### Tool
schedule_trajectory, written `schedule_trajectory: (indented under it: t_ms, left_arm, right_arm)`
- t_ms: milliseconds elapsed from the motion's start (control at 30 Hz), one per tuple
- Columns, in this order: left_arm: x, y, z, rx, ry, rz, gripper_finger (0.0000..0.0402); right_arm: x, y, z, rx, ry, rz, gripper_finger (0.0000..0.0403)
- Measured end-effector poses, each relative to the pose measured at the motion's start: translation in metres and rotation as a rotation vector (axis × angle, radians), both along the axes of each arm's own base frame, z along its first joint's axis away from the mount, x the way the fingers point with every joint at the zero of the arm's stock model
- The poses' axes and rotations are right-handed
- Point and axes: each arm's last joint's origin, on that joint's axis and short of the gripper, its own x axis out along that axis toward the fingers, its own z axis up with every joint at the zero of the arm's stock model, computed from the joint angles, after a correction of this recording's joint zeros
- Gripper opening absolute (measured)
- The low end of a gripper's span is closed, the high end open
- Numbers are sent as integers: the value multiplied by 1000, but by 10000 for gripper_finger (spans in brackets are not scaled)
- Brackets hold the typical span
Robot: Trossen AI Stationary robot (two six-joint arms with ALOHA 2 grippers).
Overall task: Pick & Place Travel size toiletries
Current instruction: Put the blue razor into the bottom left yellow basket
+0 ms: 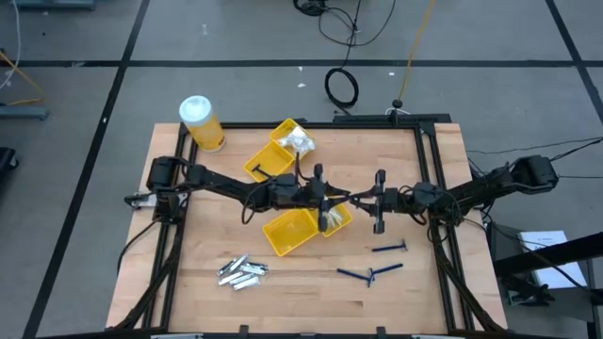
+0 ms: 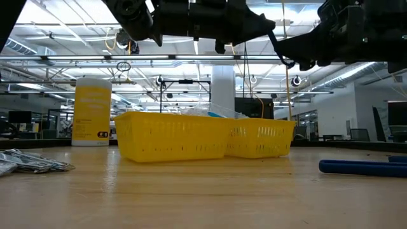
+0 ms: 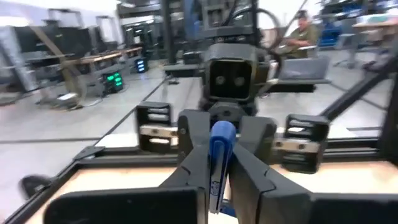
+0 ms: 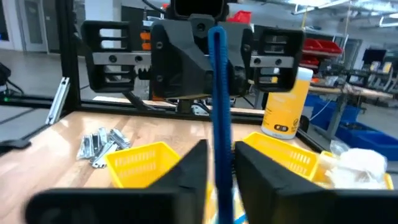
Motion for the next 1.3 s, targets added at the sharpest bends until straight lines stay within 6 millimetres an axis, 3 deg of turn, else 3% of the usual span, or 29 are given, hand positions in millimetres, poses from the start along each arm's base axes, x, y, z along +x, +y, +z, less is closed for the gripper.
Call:
schedule_trajectory:
  t_ms: [167, 333, 467, 633, 800, 1067, 1300]
  left_arm:
    - [-6, 4, 9, 44, 36, 122, 28]
    - [-27, 10, 32, 90, 178, 278, 12]
    - [-56, 19, 51, 85, 320, 509, 28]
    - [-98, 33, 58, 29, 546, 681, 17]
    - [-125, 53, 37, -98, 773, 827, 12]
    - [-136, 80, -11, -248, 820, 871, 37]
    - [-140, 88, -20, -350, 839, 821, 41]
  right_arm:
    - [0, 0, -1, 37, 12, 5, 172]
    - [-1, 1, 1, 43, 1, 15, 245]
    - [-2, 1, 2, 63, -6, 17, 276]
    - [-2, 1, 0, 63, 10, 14, 284]
    - [-2, 0, 0, 63, 9, 11, 274]
    - [-2, 0, 0, 64, 9, 5, 265]
    - [-2, 0, 0, 64, 10, 4, 265]
